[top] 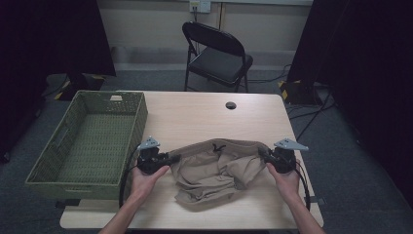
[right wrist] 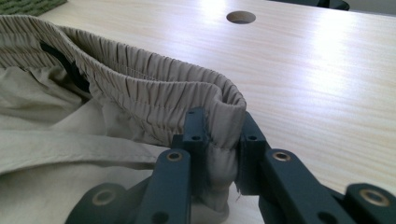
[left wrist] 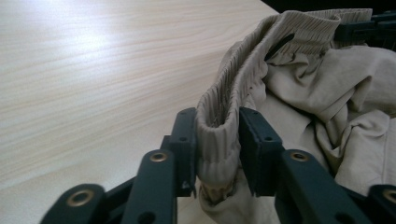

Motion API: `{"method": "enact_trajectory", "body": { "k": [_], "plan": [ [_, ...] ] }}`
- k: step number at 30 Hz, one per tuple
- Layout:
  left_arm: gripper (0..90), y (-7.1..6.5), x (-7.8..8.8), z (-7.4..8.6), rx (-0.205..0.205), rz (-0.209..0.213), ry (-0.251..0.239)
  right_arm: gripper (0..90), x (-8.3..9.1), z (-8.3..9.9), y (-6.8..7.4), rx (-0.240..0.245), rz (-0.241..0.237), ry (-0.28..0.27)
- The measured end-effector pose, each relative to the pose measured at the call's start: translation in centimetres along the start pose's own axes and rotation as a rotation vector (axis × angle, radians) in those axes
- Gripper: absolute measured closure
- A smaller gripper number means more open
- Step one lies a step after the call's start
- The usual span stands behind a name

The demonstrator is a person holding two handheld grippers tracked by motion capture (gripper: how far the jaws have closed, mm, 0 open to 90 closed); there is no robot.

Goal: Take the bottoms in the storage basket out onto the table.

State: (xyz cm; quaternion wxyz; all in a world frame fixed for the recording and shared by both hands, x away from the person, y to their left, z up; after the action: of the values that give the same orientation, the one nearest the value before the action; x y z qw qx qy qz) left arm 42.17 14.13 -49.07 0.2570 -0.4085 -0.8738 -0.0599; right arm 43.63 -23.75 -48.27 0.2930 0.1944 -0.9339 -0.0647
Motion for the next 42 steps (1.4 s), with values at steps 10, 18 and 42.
{"method": "enact_trajectory", "body": {
  "k": [10, 18, 42],
  "plan": [
    [52.4, 0.0, -2.0, 1.6, 0.028, 0.01, 0.073, 77.6, 0.0, 0.3, -0.1, -0.008, -0.006, 0.014],
    [74.6, 0.2, -2.2, 1.5, 0.027, 0.006, 0.055, 77.5, 0.0, 0.5, -0.5, -0.017, -0.009, 0.029],
    [77.8, 0.2, 2.2, -2.9, -0.052, -0.038, -0.115, 77.9, 2.4, -2.4, 0.9, -0.047, -0.093, -0.094]
  ]
}}
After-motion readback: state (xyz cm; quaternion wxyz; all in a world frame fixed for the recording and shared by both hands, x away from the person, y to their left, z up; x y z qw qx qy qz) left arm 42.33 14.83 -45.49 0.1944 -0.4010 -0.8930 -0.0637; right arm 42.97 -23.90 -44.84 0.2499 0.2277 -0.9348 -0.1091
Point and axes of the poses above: each handheld gripper's, and its own axes: x roughly backward along the jaws, z roughly out of its underside, y roughly to its left, the point moved 5 cm from there along -x, roughly forward along the jaws, and after that the axes turned 13 degrees about -x, right-handed, at the moved point
